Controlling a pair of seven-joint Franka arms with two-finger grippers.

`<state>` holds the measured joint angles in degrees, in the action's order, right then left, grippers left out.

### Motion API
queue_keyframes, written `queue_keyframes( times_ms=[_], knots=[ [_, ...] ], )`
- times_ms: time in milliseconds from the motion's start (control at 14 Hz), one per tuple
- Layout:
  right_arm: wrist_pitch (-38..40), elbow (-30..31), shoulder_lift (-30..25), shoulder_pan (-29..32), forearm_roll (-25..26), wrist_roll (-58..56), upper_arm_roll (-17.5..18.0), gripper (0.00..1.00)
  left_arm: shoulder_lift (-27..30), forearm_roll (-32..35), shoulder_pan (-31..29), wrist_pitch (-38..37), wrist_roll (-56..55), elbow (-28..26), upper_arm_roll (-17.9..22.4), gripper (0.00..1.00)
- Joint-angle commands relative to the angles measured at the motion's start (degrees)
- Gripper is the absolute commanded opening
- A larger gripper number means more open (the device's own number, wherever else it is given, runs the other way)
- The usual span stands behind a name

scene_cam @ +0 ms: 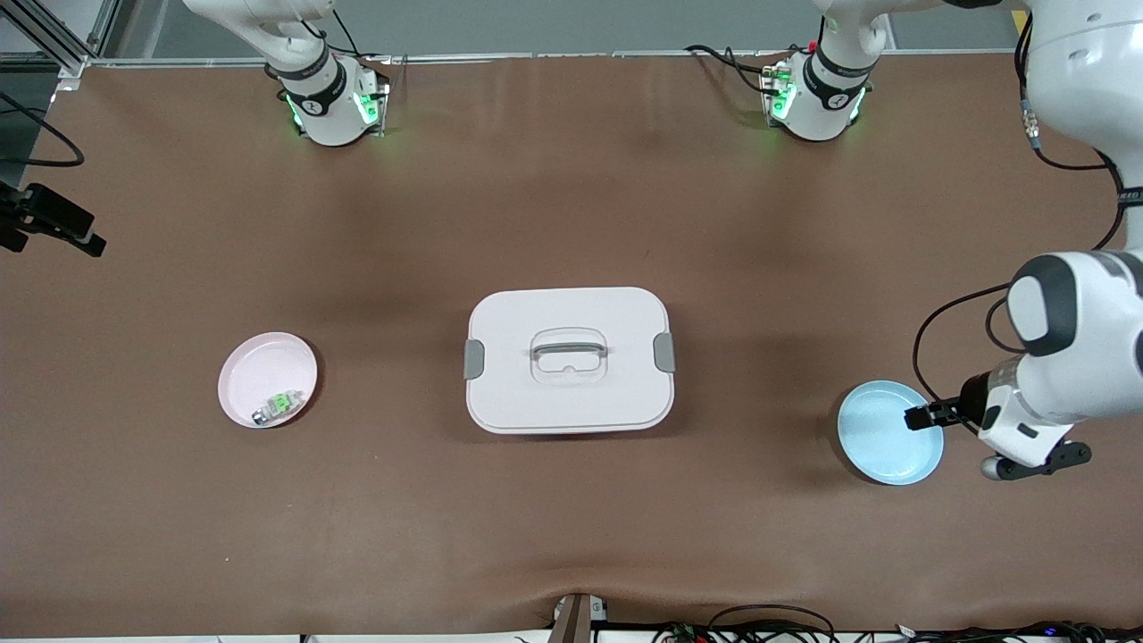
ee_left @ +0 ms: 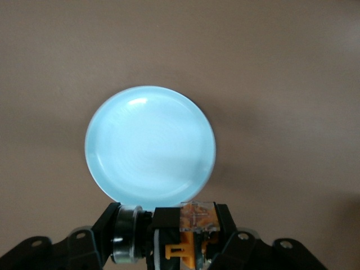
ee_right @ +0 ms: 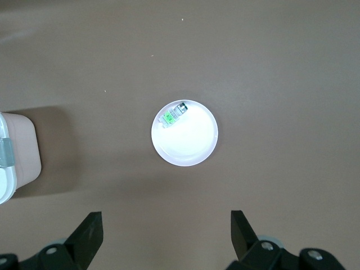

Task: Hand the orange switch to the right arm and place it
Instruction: 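Carry the switch with the left gripper over the white box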

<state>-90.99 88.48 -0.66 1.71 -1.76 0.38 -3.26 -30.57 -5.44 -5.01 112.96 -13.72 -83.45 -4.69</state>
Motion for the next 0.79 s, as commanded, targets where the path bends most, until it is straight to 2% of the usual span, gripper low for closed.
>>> queue_keyframes(
  times_ms=[0, 143, 287, 716],
  knots=[
    [0.29, 0.03, -0.4, 0.66, 0.53, -0.47, 0.8, 1.0, 4.98, -8.94, -0.52, -5.19, -4.9, -1.1, 0.12, 0.43],
    [0.29, -0.06, -0.4, 0.66, 0.53, -0.47, 0.8, 1.0, 7.44, -14.23, -0.35, -6.86, -9.37, -1.19, 0.12, 0.43],
    [0.2, -0.06, -0.4, 0.84, 0.44, -0.56, 0.8, 1.0, 9.29, -16.36, 0.26, -9.06, -19.98, -1.19, -0.41, 0.44],
    [0.29, 0.03, -0.22, 1.01, 0.44, -0.47, 0.71, 1.0, 13.86, -17.58, 0.18, -9.25, -43.64, -1.19, -8.4, 0.44]
  ],
)
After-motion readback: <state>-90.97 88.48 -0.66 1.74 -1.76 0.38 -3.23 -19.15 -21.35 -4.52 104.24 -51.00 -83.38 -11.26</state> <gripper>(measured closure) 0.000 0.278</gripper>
